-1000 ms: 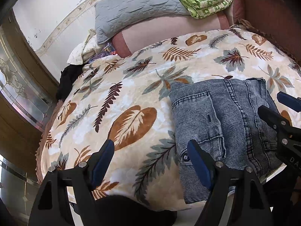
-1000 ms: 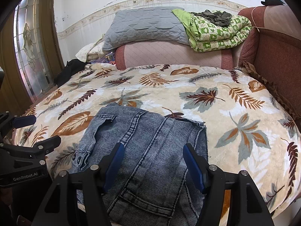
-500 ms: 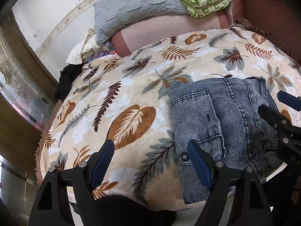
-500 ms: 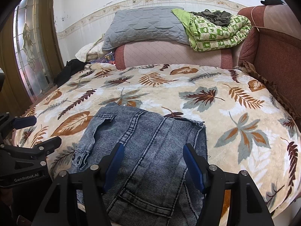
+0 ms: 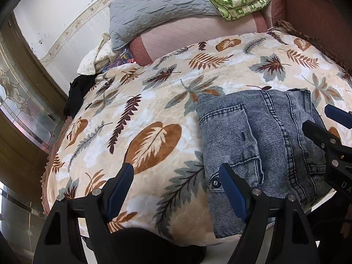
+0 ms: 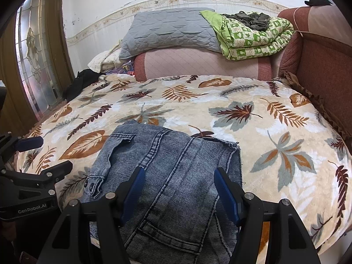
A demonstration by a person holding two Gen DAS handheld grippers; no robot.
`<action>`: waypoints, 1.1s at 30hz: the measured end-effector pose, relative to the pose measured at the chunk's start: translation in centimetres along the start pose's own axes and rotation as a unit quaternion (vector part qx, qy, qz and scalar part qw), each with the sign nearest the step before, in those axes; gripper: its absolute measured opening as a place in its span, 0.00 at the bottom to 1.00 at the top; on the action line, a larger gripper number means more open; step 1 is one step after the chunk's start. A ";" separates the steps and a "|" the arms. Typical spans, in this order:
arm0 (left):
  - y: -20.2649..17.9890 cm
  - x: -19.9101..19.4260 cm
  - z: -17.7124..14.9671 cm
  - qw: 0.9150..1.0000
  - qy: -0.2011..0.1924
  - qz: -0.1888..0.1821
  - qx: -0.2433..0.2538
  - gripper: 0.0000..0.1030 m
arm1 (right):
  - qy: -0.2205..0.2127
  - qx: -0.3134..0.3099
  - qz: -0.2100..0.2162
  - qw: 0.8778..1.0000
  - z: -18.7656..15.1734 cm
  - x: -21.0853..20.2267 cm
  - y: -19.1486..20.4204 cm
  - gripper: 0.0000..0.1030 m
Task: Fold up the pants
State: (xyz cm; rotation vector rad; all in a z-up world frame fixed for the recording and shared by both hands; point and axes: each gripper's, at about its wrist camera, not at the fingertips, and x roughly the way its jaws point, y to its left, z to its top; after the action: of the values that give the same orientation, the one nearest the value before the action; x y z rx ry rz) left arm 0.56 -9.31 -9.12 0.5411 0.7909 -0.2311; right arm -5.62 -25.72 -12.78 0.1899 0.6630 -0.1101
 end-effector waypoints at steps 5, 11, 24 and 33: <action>-0.1 0.2 0.0 1.000 -0.001 -0.001 0.001 0.78 | 0.000 0.000 0.000 1.000 0.0 0.0 0.0 0.67; -0.1 0.1 0.2 1.000 -0.001 -0.001 0.004 0.78 | 0.001 0.000 0.000 1.000 0.0 0.0 0.0 0.67; 0.0 0.1 0.3 1.000 -0.001 -0.001 0.005 0.78 | 0.001 0.000 0.000 1.000 0.0 0.1 -0.1 0.67; -0.1 0.1 0.2 1.000 0.002 -0.001 0.005 0.78 | 0.002 0.000 0.000 1.000 0.0 0.0 -0.1 0.67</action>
State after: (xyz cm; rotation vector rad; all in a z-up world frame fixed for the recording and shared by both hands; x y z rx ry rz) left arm 0.71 -9.47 -9.15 0.5496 0.7945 -0.2366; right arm -5.58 -25.83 -12.79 0.1911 0.6660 -0.1094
